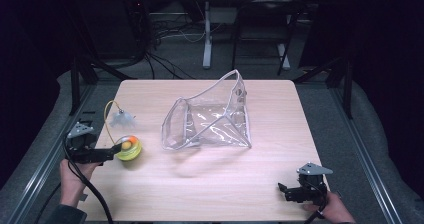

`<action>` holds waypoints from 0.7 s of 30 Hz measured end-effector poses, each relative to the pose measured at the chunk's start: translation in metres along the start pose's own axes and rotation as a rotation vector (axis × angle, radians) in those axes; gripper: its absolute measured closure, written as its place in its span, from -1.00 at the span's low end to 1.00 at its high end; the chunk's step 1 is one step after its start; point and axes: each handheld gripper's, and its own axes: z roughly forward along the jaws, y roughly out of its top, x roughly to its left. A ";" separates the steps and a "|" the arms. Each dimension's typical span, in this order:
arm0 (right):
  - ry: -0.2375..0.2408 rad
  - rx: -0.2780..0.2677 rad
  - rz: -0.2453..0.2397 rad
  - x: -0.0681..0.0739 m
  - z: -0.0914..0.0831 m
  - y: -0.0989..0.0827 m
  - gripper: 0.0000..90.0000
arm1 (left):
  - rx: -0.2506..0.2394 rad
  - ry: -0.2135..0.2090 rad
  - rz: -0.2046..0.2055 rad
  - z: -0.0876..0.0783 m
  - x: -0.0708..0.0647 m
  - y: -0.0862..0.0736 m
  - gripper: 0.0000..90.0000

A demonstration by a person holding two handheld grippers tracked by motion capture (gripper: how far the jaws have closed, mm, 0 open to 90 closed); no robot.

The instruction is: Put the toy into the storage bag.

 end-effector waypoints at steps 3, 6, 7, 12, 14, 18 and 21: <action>0.000 0.000 0.000 0.000 0.000 0.000 -1.00 | -0.026 0.001 -0.007 -0.002 0.001 0.006 -1.00; 0.000 0.000 0.000 0.000 0.000 0.000 -1.00 | -0.042 0.005 -0.008 -0.002 0.001 0.010 -1.00; 0.000 0.000 0.000 0.000 0.000 0.000 -1.00 | -0.054 0.009 -0.005 -0.002 0.000 0.014 -1.00; 0.000 0.000 0.000 0.000 0.000 0.000 -1.00 | -0.096 0.005 -0.011 -0.006 0.003 0.022 -0.92; 0.000 0.000 0.000 0.000 0.000 0.000 -1.00 | -0.110 -0.010 -0.016 -0.008 0.007 0.025 -0.67; 0.000 0.000 0.000 0.000 0.000 0.000 -1.00 | -0.115 -0.035 -0.015 -0.008 0.011 0.029 -0.37; 0.000 0.001 0.000 0.000 0.000 0.000 -1.00 | -0.103 -0.047 -0.004 -0.002 0.013 0.032 -0.16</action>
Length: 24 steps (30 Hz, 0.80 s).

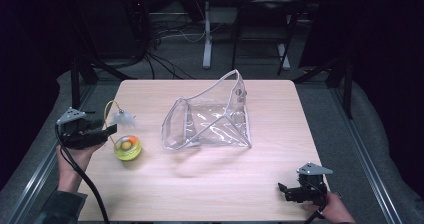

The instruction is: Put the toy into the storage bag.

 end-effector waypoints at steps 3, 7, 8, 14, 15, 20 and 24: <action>0.000 -0.001 0.000 0.000 0.000 0.000 -1.00 | 0.013 -0.021 -0.007 0.004 0.004 0.002 -0.06; -0.004 0.001 -0.001 0.000 0.000 0.000 -1.00 | 0.014 -0.043 -0.011 0.006 0.008 0.005 0.10; -0.004 0.000 0.000 0.000 0.000 0.000 -1.00 | 0.016 -0.052 -0.009 0.006 0.009 0.005 0.16; -0.005 0.001 0.000 0.000 0.000 0.000 -1.00 | 0.048 -0.060 -0.022 0.011 0.010 0.006 0.48; -0.005 0.000 0.000 0.000 0.000 0.000 -1.00 | 0.053 -0.064 -0.028 0.012 0.010 0.006 0.55; -0.005 0.000 0.000 0.000 0.000 0.000 -1.00 | 0.045 -0.065 -0.027 0.011 0.009 0.006 0.90; -0.005 0.001 0.000 0.000 0.000 0.000 -1.00 | 0.050 -0.060 -0.013 0.011 0.008 0.008 0.95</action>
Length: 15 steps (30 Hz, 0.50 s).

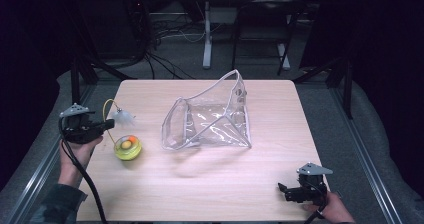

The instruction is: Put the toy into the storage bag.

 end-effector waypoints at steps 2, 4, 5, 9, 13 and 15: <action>0.000 0.000 0.000 0.000 0.000 0.000 -1.00 | 0.004 -0.004 0.006 0.000 -0.001 0.001 0.96; 0.000 0.000 0.000 0.000 0.000 0.000 -1.00 | 0.015 -0.008 0.006 0.000 -0.002 0.003 0.96; 0.000 0.000 0.000 0.000 0.000 0.000 -1.00 | 0.017 -0.011 0.006 0.000 -0.002 0.004 0.96; 0.000 0.000 0.000 0.000 0.000 0.000 -1.00 | 0.009 0.000 0.011 0.000 -0.004 0.006 0.96; 0.000 0.000 0.000 0.000 0.000 0.000 -1.00 | -0.003 0.004 0.008 -0.006 -0.002 0.009 0.96; 0.000 0.000 0.000 0.000 0.000 0.000 -1.00 | -0.014 0.008 0.007 -0.009 -0.003 0.010 0.96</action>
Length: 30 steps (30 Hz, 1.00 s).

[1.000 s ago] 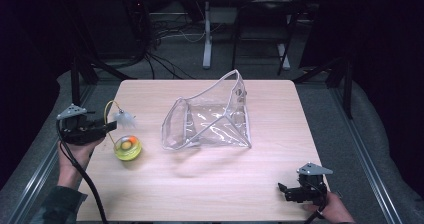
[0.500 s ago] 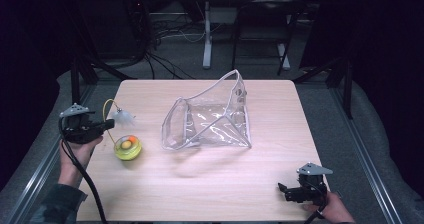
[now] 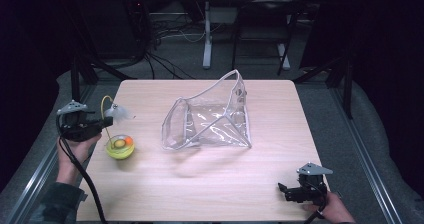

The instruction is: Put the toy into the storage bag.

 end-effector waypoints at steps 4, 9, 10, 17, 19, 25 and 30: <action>0.000 0.000 0.000 0.000 0.000 0.000 -1.00 | -0.020 0.004 0.004 -0.005 -0.001 0.004 0.96; 0.000 0.000 0.000 0.000 0.000 0.000 -1.00 | -0.021 0.000 0.016 -0.007 -0.002 0.008 0.96; 0.000 0.000 0.000 0.000 0.000 0.000 -1.00 | -0.019 0.001 0.017 -0.007 -0.002 0.010 0.96; 0.000 0.000 0.000 0.000 0.000 0.000 -1.00 | -0.034 0.013 0.025 -0.009 -0.003 0.017 0.96; 0.000 0.000 0.000 0.000 0.000 0.000 -1.00 | -0.037 0.017 0.031 -0.010 -0.003 0.021 0.96; 0.002 0.000 0.000 0.000 0.000 0.000 -1.00 | -0.040 0.021 0.043 -0.011 -0.003 0.031 0.96; 0.001 0.000 0.000 0.000 0.000 0.000 -1.00 | -0.057 0.024 0.036 -0.012 -0.002 0.038 0.96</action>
